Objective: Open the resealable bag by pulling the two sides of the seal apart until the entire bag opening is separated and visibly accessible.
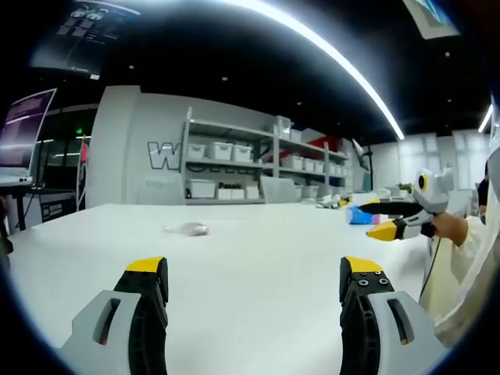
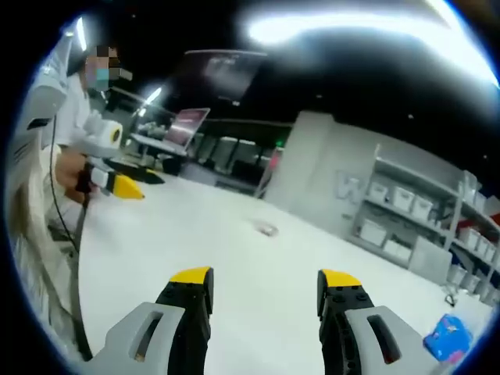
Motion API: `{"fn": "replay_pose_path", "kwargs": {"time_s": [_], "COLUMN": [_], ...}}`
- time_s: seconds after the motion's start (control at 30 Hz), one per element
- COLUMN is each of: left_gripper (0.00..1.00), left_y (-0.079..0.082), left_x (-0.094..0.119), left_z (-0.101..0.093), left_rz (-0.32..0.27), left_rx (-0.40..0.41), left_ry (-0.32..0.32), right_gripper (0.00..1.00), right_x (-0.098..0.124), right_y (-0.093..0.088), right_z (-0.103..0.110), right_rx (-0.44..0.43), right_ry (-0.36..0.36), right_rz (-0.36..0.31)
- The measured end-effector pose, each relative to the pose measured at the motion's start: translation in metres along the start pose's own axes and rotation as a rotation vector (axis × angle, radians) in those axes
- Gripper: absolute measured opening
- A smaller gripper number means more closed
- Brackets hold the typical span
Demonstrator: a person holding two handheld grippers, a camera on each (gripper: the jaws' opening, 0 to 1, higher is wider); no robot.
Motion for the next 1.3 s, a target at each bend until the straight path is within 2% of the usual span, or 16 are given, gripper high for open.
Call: {"fn": "replay_pose_path", "kwargs": {"time_s": [0.23,0.67,1.0,1.3], "left_gripper": [0.9,0.9,0.9,0.9], "left_y": [0.0,-0.001,0.0,-0.001], "left_x": [0.0,0.0,0.001,0.002], "left_z": [0.0,-0.002,-0.001,-0.002], "left_rz": [-0.001,-0.002,-0.003,-0.008], "left_rx": [0.001,0.004,0.002,0.011], "left_ry": [0.002,-0.001,0.006,0.001], "right_gripper": [0.52,0.51,0.51,0.52], "right_x": [-0.005,-0.02,-0.031,-0.039], "right_y": [0.001,0.001,0.003,0.006], "right_z": [-0.001,0.006,0.011,0.01], "right_rx": [0.075,0.256,0.344,0.363], "right_ry": [0.017,0.115,0.166,0.189], "right_rz": [0.022,0.079,0.089,0.093]}}
Point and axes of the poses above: the point that each gripper's makers call its tool centre point, and the gripper's own axes: x roughly backward along the fingers, z roughly to its left, y roughly out of its top, the point moved 5 cm from there along x, roughly backward along the fingers, and after that the axes turned 8 degrees about -z, right-handed, at the moved point
